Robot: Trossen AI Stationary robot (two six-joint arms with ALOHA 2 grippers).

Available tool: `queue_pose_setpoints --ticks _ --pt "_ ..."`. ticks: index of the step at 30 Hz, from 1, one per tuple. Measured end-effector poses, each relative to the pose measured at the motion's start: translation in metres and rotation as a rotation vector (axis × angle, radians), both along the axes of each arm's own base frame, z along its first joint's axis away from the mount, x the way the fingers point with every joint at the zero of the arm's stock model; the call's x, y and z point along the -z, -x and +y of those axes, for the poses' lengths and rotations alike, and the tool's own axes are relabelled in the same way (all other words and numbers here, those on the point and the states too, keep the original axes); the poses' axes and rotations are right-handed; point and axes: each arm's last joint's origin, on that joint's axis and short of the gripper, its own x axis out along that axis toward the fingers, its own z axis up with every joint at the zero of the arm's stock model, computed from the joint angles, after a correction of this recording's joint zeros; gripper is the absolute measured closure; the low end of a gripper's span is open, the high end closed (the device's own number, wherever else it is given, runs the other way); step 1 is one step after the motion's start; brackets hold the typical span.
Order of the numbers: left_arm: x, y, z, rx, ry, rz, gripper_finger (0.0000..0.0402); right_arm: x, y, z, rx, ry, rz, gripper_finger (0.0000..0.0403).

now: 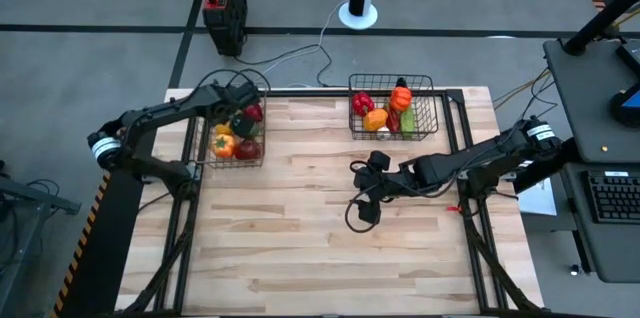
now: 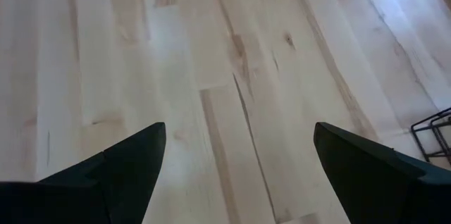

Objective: Sort produce into baskets
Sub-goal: Return to Home Position

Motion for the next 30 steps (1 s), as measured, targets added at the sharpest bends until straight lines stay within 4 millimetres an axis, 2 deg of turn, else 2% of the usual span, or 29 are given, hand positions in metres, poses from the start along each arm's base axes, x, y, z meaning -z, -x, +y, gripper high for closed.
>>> queue_pose_setpoints --ticks 4,7,10,13,18,22,25,30 --pt "-0.013 -0.009 -0.024 0.076 -0.044 -0.078 0.0102 0.001 0.0 0.0 -0.01 0.019 -0.001 0.0051" --pt "-0.025 -0.019 -0.053 0.179 -0.084 -0.167 0.0102 0.004 -0.003 0.0 -0.041 0.044 -0.05 0.0051" --pt "-0.037 -0.033 -0.089 0.352 -0.119 -0.292 0.0102 0.01 -0.005 0.0 -0.08 0.07 -0.123 0.0051" --pt "-0.047 -0.046 -0.13 0.597 -0.152 -0.399 0.0102 0.017 -0.006 -0.004 -0.105 0.114 -0.205 0.0051" --pt "-0.059 -0.053 -0.192 0.863 -0.161 -0.59 0.0102 0.022 -0.005 -0.01 -0.001 0.212 -0.252 0.0051" --pt "-0.063 -0.056 -0.234 0.996 -0.165 -0.737 0.0102 0.026 -0.003 -0.011 0.046 0.207 -0.255 0.0051" --pt "-0.064 -0.06 -0.251 1.022 -0.31 -0.785 0.0102 0.031 -0.001 -0.009 -0.002 0.246 -0.267 0.0051" --pt "-0.062 -0.067 -0.252 1.122 -0.373 -0.864 0.0102 0.032 0.001 -0.008 -0.158 0.243 -0.436 0.0051"
